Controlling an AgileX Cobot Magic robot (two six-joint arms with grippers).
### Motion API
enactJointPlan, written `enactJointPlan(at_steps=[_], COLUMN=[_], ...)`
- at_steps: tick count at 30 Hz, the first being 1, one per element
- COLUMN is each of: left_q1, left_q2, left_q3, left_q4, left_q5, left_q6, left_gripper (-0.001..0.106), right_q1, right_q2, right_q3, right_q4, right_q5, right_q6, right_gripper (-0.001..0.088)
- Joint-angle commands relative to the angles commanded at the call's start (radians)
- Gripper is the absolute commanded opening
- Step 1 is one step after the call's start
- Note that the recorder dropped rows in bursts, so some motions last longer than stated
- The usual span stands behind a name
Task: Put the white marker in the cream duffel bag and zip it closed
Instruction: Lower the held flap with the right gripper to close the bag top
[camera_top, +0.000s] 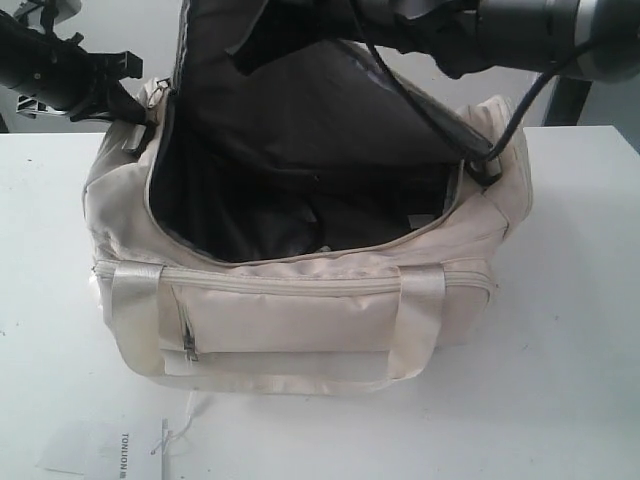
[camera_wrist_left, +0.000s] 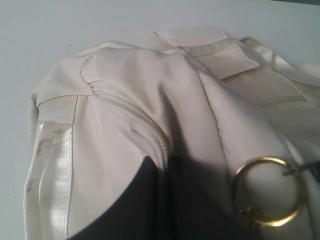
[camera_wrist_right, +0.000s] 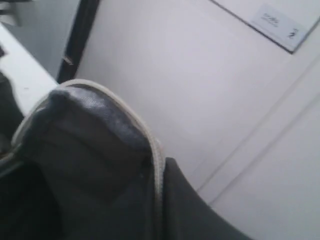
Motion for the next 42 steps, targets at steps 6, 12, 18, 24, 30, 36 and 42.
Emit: enactJointPlan(at_steps=[6, 12, 18, 24, 30, 36, 42], left_q1=[0.061, 0.06, 0.06, 0.06, 0.06, 0.06, 0.06], left_q2=[0.0, 0.0, 0.0, 0.0, 0.0, 0.0, 0.0], left_q3=[0.0, 0.0, 0.0, 0.0, 0.0, 0.0, 0.0], left_q4=[-0.008, -0.082, -0.1, -0.1, -0.1, -0.113, -0.118], left_q5=[0.046, 0.069, 0.076, 0.076, 0.083, 0.094, 0.098], left_q6=[0.002, 0.048, 0.064, 0.072, 0.072, 0.072, 0.072], left_gripper=[0.0, 0.0, 0.0, 0.0, 0.0, 0.0, 0.0], right_q1=[0.0, 0.0, 0.0, 0.002, 0.015, 0.065, 0.111], right_q2=[-0.016, -0.016, -0.001, -0.037, -0.038, 0.092, 0.233], right_q3=[0.036, 0.036, 0.034, -0.021, -0.042, -0.159, -0.312], right_q4=[-0.252, -0.261, -0.261, -0.242, -0.054, -0.147, -0.422], right_q5=[0.315, 0.549, 0.805, 0.721, 0.324, 0.332, 0.361], right_q6=[0.251, 0.249, 0.257, 0.282, 0.264, 0.209, 0.232], right_gripper=[0.0, 0.0207, 0.0652, 0.0587, 0.0337, -0.0001, 0.0057])
